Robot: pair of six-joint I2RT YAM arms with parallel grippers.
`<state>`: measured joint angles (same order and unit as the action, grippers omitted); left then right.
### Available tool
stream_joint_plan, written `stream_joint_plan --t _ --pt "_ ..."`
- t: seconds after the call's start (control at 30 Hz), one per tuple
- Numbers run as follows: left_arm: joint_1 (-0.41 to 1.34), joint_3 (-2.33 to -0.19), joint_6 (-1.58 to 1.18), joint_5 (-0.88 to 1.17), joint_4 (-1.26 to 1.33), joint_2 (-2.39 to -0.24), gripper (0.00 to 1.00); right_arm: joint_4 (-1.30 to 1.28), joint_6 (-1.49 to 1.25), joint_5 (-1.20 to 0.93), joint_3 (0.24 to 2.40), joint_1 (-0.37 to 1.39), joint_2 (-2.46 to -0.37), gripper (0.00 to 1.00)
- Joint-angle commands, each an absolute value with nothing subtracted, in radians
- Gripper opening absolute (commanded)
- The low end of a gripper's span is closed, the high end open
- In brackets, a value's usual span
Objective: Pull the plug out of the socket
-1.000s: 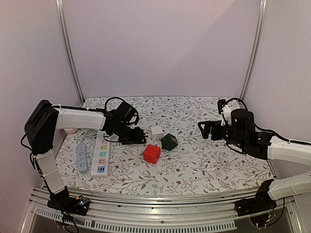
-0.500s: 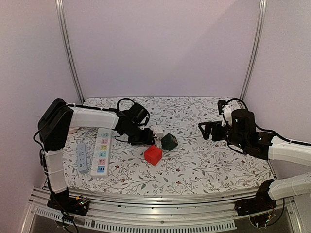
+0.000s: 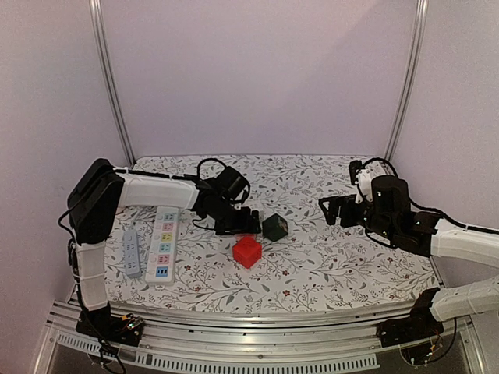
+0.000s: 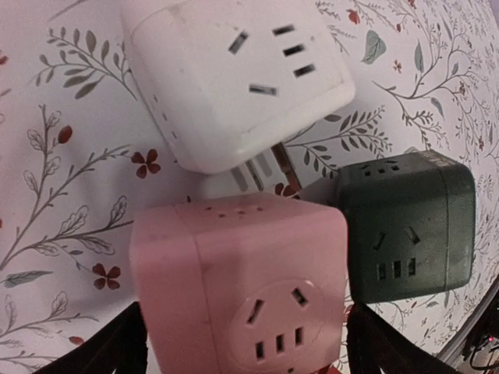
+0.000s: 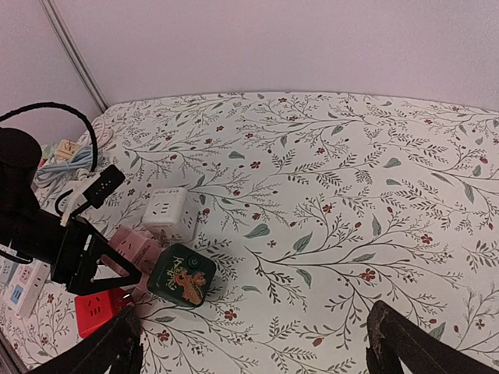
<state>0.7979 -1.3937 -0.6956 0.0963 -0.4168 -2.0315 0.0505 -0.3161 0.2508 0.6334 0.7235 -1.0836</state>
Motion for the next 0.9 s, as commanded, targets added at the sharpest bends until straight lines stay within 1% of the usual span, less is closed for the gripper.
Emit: stream_joint_plan --t 0.0,0.07,0.1,0.13,0.27,0.5,0.63,0.77,0.87 --pt "0.815 -1.420 -0.708 0.090 -0.423 -2.046 0.89 0.030 -0.299 0.255 0.646 0.716 -1.090 0.99" --pt "0.819 -1.422 -0.710 0.079 -0.423 -2.041 0.92 0.030 -0.294 0.264 0.644 0.717 -1.091 0.99" --pt "0.820 -1.423 -0.709 0.070 -0.424 -2.037 0.98 0.031 -0.291 0.268 0.643 0.717 -1.091 0.99" --pt "0.821 -1.423 -0.710 0.062 -0.426 -2.031 0.99 0.031 -0.289 0.272 0.643 0.717 -1.091 0.99" --pt "0.822 -1.397 -0.715 0.005 -0.424 -1.977 0.99 0.031 -0.284 0.280 0.640 0.716 -1.093 0.99" --pt "0.821 -1.306 -0.701 -0.143 -0.413 -1.790 1.00 0.031 -0.278 0.289 0.643 0.717 -1.114 0.99" --pt "0.812 -1.249 -0.694 -0.211 -0.462 -1.680 0.99 0.033 -0.273 0.295 0.646 0.718 -1.134 0.99" --pt "0.770 -1.178 -0.685 -0.249 -0.517 -1.579 1.00 0.040 -0.272 0.298 0.644 0.718 -1.144 0.99" --pt "0.695 -1.097 -0.696 -0.239 -0.532 -1.502 0.99 0.044 -0.272 0.296 0.644 0.716 -1.148 0.99"
